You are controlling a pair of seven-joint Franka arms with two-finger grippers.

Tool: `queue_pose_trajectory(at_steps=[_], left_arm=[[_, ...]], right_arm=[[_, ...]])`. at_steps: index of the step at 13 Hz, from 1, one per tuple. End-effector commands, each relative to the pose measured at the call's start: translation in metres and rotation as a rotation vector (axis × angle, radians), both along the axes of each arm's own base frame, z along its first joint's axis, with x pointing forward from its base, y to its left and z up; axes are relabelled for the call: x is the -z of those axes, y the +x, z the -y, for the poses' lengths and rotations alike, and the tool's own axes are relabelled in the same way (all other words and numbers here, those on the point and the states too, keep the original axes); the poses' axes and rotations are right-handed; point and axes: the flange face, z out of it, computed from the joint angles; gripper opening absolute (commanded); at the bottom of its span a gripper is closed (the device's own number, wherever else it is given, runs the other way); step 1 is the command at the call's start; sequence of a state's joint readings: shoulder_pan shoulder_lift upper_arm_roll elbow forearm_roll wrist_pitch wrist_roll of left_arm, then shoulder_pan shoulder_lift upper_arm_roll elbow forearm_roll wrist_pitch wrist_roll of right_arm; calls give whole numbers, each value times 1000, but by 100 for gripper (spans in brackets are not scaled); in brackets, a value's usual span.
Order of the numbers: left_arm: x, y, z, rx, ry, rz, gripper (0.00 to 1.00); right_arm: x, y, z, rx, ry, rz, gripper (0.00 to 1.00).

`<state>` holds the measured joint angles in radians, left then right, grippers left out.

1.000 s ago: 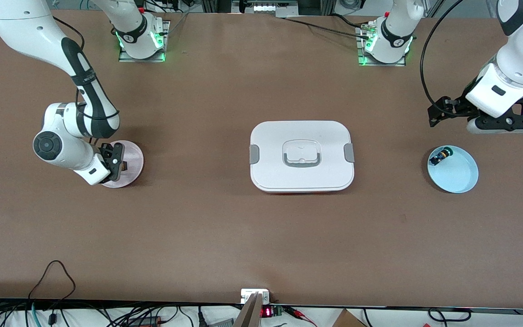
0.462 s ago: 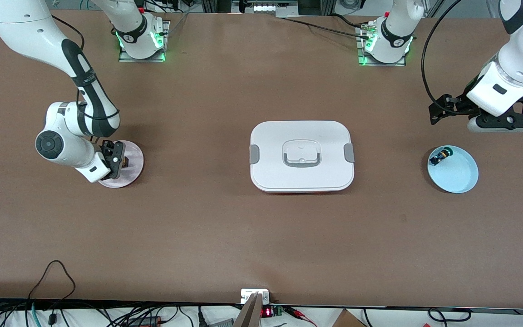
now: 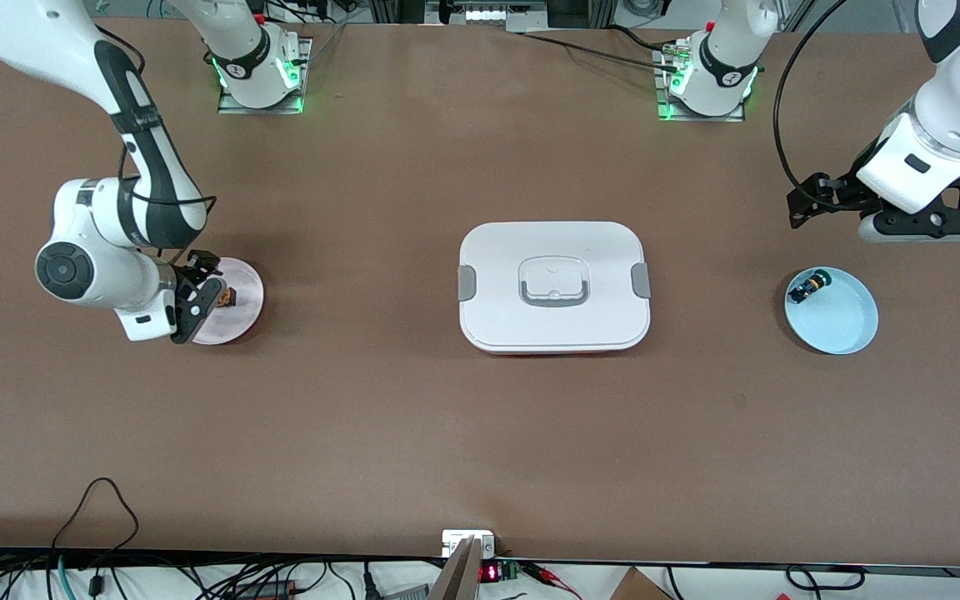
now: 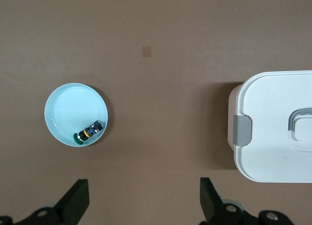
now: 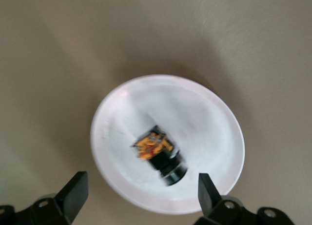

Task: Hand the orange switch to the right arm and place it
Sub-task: 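Lower the orange switch onto the white plate and open the right gripper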

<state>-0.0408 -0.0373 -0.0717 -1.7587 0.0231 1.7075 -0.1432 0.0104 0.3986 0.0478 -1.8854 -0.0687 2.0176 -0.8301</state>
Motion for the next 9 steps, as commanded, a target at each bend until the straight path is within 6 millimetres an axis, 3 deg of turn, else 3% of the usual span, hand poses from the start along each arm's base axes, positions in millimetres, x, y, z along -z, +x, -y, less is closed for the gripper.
queue_pose_trajectory(at_steps=[1, 4, 5, 9], left_arm=[[-6, -3, 0, 18, -3, -4, 100], [-6, -3, 0, 19, -2, -4, 100], [-7, -3, 1, 21, 0, -2, 100], [-7, -3, 4, 26, 0, -2, 100]], right_arm=[[-42, 10, -30, 232, -75, -46, 100], [-85, 4, -67, 506, -109, -70, 100], [-94, 1, -71, 585, -103, -97, 100], [-171, -6, -96, 637, -132, -123, 100]])
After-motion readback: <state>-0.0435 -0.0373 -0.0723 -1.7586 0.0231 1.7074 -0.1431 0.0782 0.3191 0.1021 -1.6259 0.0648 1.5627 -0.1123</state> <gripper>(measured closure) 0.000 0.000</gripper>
